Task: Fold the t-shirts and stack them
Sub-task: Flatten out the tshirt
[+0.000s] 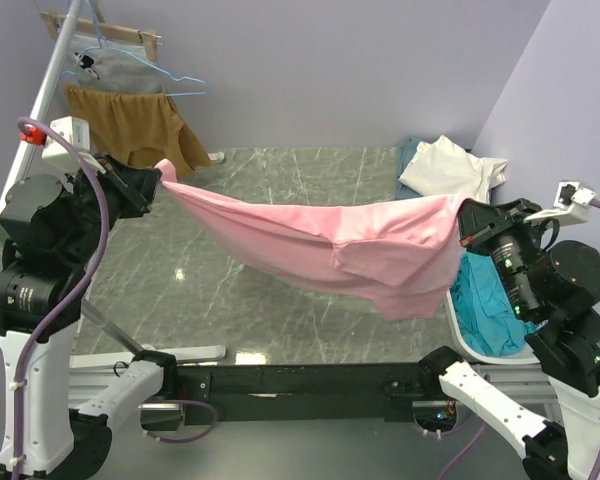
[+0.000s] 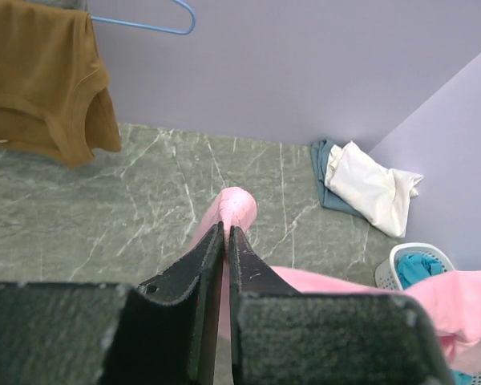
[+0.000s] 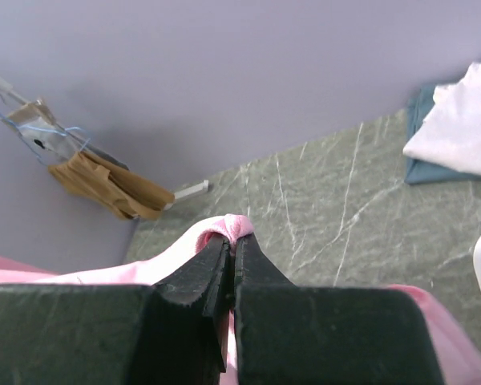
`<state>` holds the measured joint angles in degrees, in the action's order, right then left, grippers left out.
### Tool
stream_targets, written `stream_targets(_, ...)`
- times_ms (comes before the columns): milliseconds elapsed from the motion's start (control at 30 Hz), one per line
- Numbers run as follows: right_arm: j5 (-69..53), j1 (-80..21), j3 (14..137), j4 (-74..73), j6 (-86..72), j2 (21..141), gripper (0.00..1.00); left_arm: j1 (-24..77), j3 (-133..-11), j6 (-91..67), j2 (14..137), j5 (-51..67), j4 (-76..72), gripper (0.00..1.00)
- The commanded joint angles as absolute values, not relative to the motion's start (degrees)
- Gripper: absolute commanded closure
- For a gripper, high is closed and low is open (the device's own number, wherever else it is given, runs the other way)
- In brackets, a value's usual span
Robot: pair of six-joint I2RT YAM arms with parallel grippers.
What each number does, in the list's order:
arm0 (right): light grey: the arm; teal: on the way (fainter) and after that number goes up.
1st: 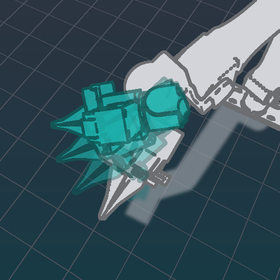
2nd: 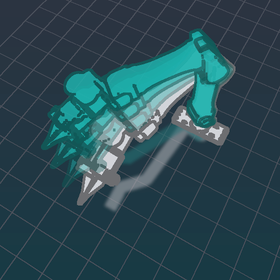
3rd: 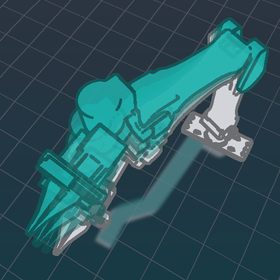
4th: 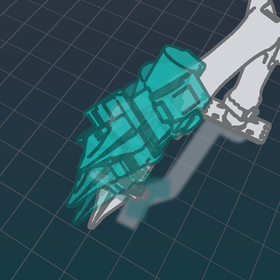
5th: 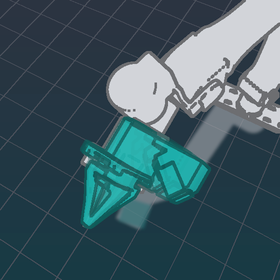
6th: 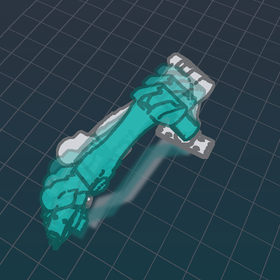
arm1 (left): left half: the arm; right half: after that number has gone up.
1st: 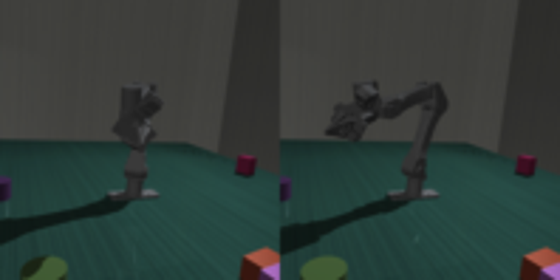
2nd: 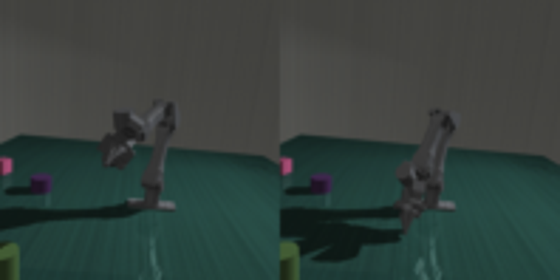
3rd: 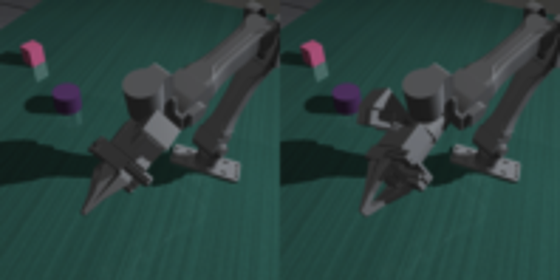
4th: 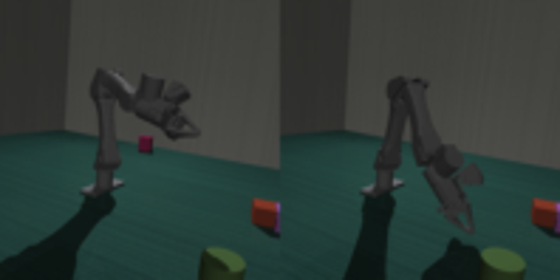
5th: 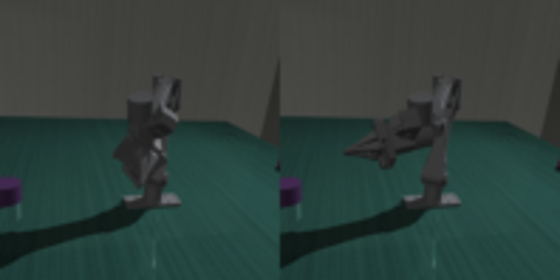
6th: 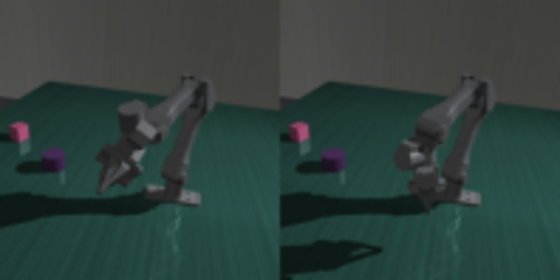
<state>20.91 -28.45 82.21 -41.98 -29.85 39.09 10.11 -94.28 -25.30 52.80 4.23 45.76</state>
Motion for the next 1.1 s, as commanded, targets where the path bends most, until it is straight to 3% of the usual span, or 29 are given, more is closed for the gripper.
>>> stream_targets(0, 20.5, -28.1, 83.5, -42.8, -26.8, 43.9, 1.00, 10.2, -94.4, -23.5, 55.1, 3.6, 46.4, 0.87)
stream_targets(400, 20.4, -24.7, 89.3, -36.5, -22.8, 68.9, 1.00, 5.5, -92.2, -21.7, 72.3, 9.0, 36.6, 0.91)
stream_targets(500, 15.3, -19.6, 96.5, -36.0, -22.6, 78.3, 1.00, 2.2, -98.0, -21.9, 79.6, 12.8, 36.2, 0.94)
stream_targets(633, 12.0, -16.1, 114.9, -39.7, -21.2, 90.6, 1.00, 0.6, -114.7, -21.7, 90.4, 15.9, 40.0, 0.96)
stream_targets(800, 8.7, -15.5, 129.5, -44.6, -20.1, 100.9, 1.00, -1.2, -121.0, -22.1, 92.7, 19.8, 39.4, 0.94)
stream_targets(900, 6.4, -15.5, 125.8, -43.6, -20.7, 98.2, 1.00, -1.3, -117.4, -21.8, 88.1, 20.7, 37.1, 0.95)
stream_targets(1067, 1.6, -15.6, 92.2, -31.4, -24.4, 79.2, 1.00, -1.3, -96.7, -24.0, 76.3, 22.8, 30.9, 0.94)
